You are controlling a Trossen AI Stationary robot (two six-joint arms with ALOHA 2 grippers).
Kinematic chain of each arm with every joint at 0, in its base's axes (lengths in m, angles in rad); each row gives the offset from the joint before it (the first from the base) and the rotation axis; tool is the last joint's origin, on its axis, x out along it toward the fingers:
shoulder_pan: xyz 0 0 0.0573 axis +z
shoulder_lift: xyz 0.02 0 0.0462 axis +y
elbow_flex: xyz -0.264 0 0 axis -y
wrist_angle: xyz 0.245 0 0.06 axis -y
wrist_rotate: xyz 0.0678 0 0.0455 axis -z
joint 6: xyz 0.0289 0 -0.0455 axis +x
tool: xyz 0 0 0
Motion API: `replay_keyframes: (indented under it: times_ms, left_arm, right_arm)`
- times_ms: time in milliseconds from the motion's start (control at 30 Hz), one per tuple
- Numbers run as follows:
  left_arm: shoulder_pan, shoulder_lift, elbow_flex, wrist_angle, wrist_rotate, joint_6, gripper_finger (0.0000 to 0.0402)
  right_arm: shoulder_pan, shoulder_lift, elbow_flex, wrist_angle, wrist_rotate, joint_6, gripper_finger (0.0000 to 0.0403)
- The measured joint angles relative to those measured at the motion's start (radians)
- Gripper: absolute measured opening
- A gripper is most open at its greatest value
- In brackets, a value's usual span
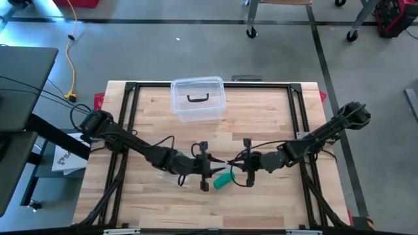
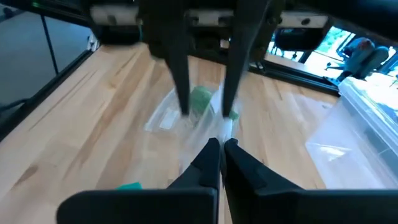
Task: Roll bandage
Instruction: Open the zip bag
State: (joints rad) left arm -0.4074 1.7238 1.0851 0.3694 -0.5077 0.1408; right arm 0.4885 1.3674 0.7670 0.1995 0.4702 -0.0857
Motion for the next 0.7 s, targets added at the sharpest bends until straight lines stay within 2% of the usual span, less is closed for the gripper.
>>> replay_keyframes:
  times_ms: [100,233,400,600,700]
  left_arm:
    - [0.001,0.039,0.000,0.077,0.006,0.087,0.0131]
    - [-0.005,0.074,0.000,0.134,-0.078,0.115,0.0138]
    - [-0.015,0.074,0.000,0.153,-0.086,0.178,0.0094]
    - [-0.015,0.074,0.000,0.141,-0.093,0.172,0.0031]
    - [-0.021,0.074,0.000,0.142,-0.108,0.184,0.0014]
  right_arm:
    - [0.001,0.000,-0.001,0.006,-0.001,0.002,0.0001]
    - [0.000,-0.002,-0.002,0.006,-0.002,0.010,0.0000]
    - [0.001,-0.006,-0.002,0.014,-0.006,0.017,0.0000]
    - [0.004,-0.007,-0.002,0.006,-0.010,0.018,0.0000]
    - [0.006,-0.007,-0.002,0.009,-0.010,0.018,0.0000]
